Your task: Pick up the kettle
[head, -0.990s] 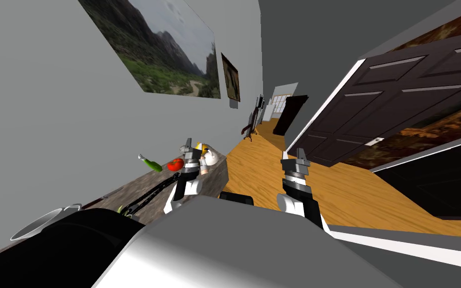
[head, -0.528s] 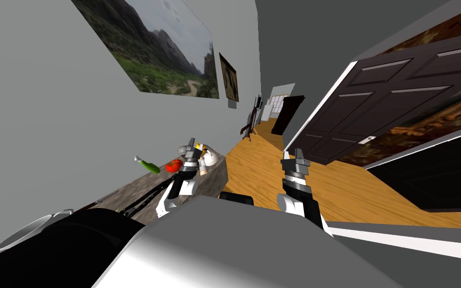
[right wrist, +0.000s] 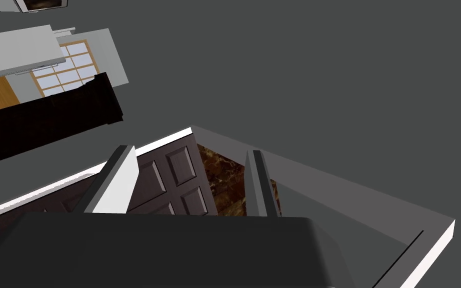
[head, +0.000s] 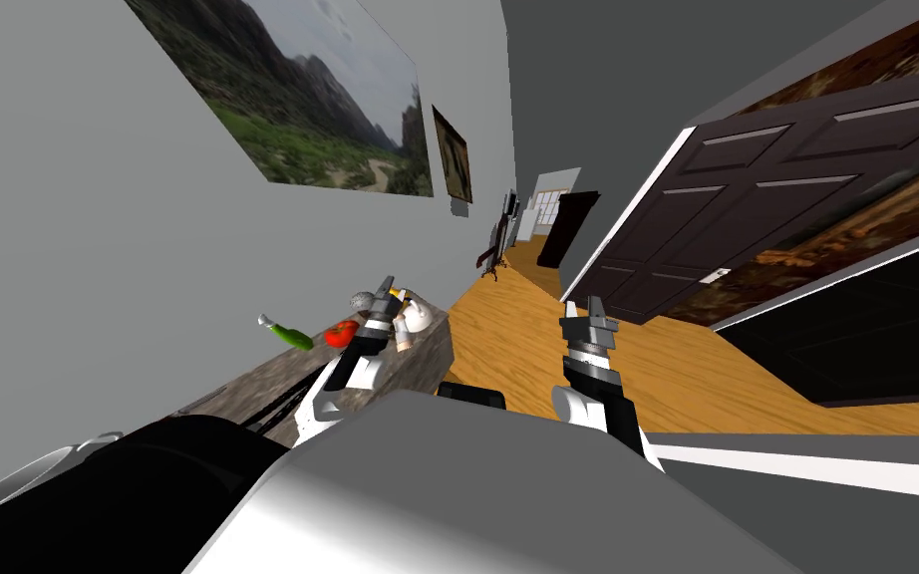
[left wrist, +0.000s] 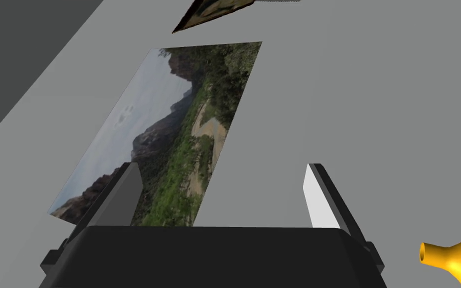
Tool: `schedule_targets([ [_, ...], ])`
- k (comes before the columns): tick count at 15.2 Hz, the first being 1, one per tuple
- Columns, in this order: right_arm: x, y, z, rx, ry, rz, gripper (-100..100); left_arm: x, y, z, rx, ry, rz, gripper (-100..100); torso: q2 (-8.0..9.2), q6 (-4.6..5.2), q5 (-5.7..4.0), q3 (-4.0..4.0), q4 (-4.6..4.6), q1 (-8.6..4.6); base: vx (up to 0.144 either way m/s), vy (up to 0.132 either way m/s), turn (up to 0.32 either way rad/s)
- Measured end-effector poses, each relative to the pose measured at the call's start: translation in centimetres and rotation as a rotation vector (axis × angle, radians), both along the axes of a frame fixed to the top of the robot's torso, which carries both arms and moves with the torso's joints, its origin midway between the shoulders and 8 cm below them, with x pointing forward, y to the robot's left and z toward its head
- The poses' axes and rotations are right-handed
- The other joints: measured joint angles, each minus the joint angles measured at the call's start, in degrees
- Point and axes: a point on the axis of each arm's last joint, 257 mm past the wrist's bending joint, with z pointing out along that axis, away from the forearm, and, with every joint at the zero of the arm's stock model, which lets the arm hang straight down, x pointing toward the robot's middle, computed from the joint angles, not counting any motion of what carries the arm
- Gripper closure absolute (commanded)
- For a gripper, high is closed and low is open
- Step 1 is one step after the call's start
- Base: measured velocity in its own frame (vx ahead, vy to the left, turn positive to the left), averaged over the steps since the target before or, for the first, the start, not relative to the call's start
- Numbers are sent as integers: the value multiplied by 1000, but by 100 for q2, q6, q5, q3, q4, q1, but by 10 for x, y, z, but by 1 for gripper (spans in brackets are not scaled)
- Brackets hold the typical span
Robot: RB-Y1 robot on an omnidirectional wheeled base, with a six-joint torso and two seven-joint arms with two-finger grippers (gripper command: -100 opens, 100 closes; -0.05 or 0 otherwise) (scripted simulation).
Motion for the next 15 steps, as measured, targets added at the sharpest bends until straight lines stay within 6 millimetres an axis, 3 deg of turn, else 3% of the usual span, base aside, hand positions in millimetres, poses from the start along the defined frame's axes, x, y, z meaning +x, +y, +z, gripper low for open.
schedule_targets([
  [15, 0, 0, 0, 0, 0, 0, 0, 18, 26, -39, 131, 276, 27, -100, -2, 0, 0, -1, 0, -1, 4, 8, -57],
])
